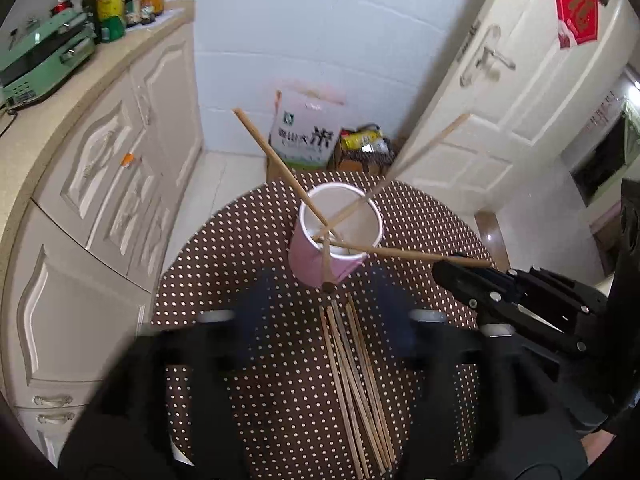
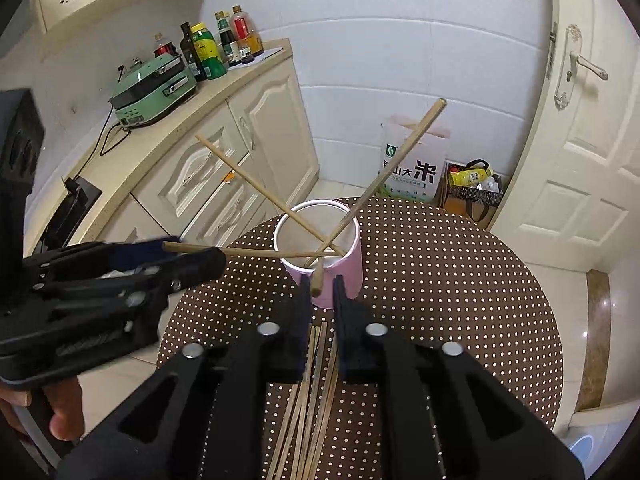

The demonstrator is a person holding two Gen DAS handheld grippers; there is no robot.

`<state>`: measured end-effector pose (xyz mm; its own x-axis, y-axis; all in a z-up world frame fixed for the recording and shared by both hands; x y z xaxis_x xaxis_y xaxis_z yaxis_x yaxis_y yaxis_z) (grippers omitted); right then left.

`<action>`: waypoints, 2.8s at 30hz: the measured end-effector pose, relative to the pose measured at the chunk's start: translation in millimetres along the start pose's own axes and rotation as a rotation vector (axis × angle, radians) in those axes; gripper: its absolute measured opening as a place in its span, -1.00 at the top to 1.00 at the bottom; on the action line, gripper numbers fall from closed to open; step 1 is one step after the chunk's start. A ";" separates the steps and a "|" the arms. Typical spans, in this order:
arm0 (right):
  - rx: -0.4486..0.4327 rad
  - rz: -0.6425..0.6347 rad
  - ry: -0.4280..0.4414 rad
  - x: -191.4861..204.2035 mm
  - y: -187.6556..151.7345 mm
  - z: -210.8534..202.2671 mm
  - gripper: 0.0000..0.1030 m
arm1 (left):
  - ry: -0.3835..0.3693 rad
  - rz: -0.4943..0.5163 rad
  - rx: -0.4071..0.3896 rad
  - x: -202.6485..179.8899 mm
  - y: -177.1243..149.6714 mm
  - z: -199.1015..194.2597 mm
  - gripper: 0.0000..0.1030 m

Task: Organize utensils
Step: 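Open both grippers to drop the sticks into the cup and withdraw, then lower the left gripper onto a stick while the right gripper grasps another, then lift the left gripper's stick toward the cup while the right gripper carries its stick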

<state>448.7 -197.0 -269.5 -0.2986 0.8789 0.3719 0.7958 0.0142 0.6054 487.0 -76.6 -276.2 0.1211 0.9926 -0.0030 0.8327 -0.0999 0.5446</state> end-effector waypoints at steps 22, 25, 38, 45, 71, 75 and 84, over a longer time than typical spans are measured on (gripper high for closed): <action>0.011 0.092 -0.018 -30.1 -38.8 -16.9 0.40 | 0.092 -0.112 0.018 22.8 -49.7 16.4 -0.16; 0.040 0.114 -0.017 -37.0 -47.7 -10.9 0.40 | 0.099 -0.078 0.062 14.7 -64.6 31.2 -0.16; 0.173 0.237 0.023 -69.0 -81.4 21.0 0.40 | 0.097 0.063 0.303 -22.3 -107.0 105.3 -0.16; 0.229 0.264 0.060 -73.5 -89.2 40.1 0.40 | 0.127 0.100 0.340 -30.0 -104.5 131.4 -0.16; 0.402 0.068 0.031 -48.1 -87.5 112.4 0.52 | 0.161 0.155 0.281 -21.4 -92.7 142.6 0.32; 0.403 0.085 0.017 -50.5 -88.6 113.0 0.58 | 0.152 0.145 0.279 -17.5 -93.2 143.9 0.43; 0.433 0.051 -0.058 -39.7 -79.1 128.9 0.65 | 0.150 0.122 0.291 -9.7 -89.1 146.0 0.69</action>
<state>465.5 -171.5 -422.9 -0.2331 0.9087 0.3463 0.9599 0.1580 0.2315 490.5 -87.4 -447.2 0.1659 0.9691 0.1824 0.9388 -0.2119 0.2717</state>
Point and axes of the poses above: each gripper's, at about its wrist camera, not at the fingertips, and z roughly the way its jaws point, x to its left, y to its top, the point moved 2 cm from there along z, roughly the way its jaws point, and after that the axes turned 15 degrees about y, right-handed, at the moved point
